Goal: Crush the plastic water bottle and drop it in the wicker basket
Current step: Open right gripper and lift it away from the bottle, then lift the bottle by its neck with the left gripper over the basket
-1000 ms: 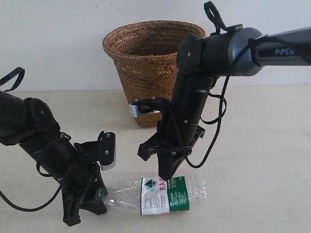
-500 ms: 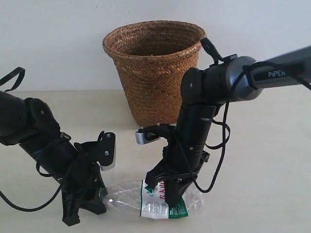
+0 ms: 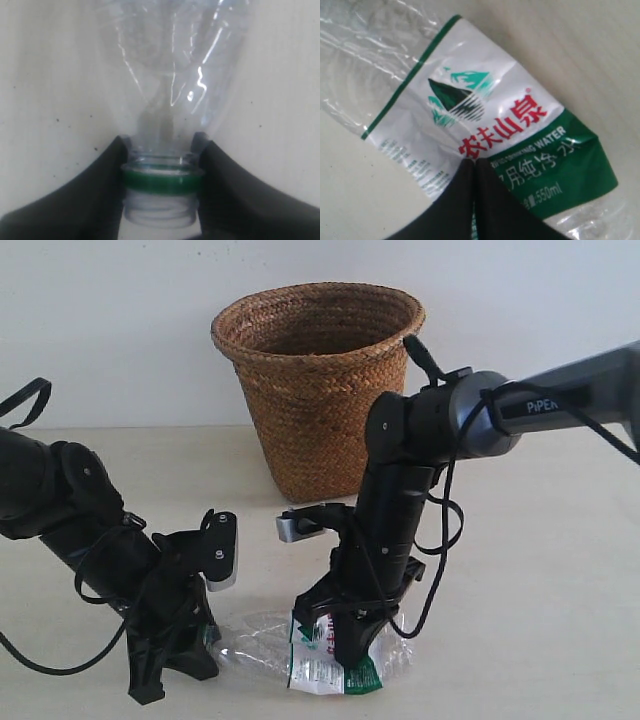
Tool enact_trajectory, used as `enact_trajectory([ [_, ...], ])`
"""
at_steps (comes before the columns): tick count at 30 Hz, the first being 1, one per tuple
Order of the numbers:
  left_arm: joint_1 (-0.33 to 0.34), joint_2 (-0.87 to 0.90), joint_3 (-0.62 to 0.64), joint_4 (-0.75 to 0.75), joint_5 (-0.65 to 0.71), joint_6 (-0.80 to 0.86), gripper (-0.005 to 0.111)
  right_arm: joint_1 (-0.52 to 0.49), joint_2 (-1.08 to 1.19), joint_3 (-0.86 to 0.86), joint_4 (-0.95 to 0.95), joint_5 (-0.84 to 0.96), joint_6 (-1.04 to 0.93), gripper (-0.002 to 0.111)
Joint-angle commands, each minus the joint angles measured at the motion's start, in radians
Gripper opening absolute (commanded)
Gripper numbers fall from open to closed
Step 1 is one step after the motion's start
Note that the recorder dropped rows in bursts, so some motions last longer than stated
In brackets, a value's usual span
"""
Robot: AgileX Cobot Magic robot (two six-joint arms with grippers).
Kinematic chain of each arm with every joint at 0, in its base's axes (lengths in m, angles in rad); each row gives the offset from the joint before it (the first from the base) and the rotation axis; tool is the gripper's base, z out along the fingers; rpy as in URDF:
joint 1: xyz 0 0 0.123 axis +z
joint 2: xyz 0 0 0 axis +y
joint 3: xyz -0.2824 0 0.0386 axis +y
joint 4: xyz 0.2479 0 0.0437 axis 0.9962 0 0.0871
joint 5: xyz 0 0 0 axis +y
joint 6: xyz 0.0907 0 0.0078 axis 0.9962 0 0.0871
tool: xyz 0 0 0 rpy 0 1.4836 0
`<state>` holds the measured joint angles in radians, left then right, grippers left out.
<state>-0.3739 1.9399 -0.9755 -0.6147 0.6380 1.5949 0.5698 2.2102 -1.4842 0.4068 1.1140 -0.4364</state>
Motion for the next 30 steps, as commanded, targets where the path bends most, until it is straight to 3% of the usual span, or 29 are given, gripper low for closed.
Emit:
enact_trajectory([
  [1, 0.003, 0.007, 0.004, 0.006, 0.009, -0.014, 0.004, -0.002, 0.044, -0.008, -0.128, -0.037, 0.018, 0.000],
  [12, 0.003, 0.007, 0.004, 0.006, 0.009, -0.014, 0.004, -0.002, -0.199, -0.018, -0.078, 0.014, -0.026, 0.000],
  [20, 0.003, 0.007, 0.004, 0.001, 0.009, -0.014, 0.004, -0.025, -0.395, 0.016, -0.159, 0.050, -0.041, 0.000],
  [26, 0.003, -0.025, -0.015, -0.013, 0.057, -0.009, 0.004, -0.234, -0.525, 0.143, -0.157, -0.009, -0.036, 0.000],
  [30, 0.003, -0.063, -0.066, -0.017, 0.177, -0.007, 0.004, -0.380, -0.555, 0.200, -0.147, -0.008, -0.033, 0.000],
])
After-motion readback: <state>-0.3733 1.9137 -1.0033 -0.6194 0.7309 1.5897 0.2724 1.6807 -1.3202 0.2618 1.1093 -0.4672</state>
